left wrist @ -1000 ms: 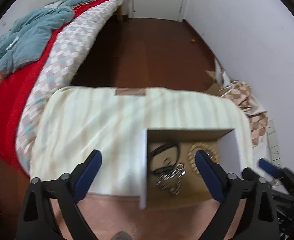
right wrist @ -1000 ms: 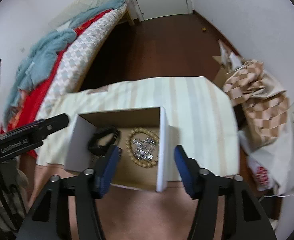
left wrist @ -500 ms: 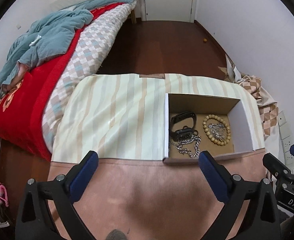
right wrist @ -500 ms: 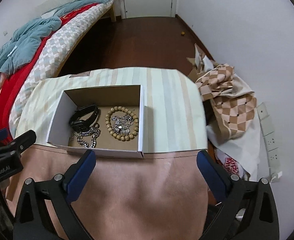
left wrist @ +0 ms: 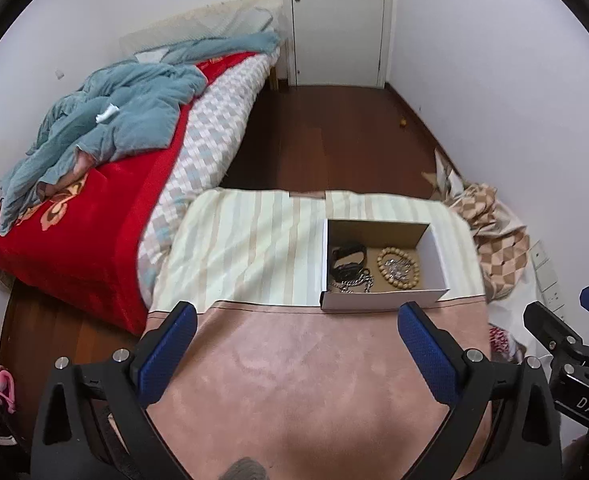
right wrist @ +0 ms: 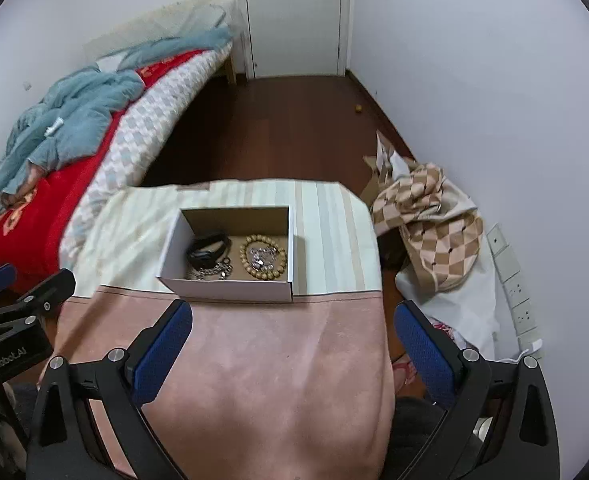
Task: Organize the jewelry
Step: 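Withdraw both grippers from the box and pull back from the table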
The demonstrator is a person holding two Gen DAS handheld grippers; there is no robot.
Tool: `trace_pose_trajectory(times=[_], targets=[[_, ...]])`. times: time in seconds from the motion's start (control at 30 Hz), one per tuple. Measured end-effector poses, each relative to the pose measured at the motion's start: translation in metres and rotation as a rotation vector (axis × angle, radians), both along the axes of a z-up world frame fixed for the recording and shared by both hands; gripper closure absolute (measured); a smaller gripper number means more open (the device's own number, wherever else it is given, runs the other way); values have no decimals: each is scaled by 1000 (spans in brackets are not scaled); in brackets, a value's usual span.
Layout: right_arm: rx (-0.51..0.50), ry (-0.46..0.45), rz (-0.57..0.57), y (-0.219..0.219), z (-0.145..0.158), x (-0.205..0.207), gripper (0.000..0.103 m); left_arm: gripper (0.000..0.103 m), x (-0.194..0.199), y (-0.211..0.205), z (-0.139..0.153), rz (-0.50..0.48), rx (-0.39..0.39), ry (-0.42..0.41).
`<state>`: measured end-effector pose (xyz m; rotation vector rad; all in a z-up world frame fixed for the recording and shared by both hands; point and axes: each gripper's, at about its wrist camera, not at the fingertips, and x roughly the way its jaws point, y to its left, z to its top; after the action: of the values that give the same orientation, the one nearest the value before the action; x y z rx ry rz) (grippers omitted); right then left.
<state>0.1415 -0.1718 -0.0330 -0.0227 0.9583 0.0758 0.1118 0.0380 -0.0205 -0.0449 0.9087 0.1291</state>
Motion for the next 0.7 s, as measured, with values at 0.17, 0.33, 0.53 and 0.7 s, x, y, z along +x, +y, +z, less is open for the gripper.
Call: trace_pose_trajectory(times=[0.17,0.33,0.53,0.7], targets=[[8,-81,14,0,46,-31,1,1,-28,3,33,11,-6,-50],[14,-140,19,0,84,-61,1,1,-52,5,60,15,-10,-79],[22,-172,14,-1,114,-86,0,1,-70,4,79,5,-19,-94],[22,-175,17,-3,126,-95,0,1,-72,-1,85,-9,-24,-86]])
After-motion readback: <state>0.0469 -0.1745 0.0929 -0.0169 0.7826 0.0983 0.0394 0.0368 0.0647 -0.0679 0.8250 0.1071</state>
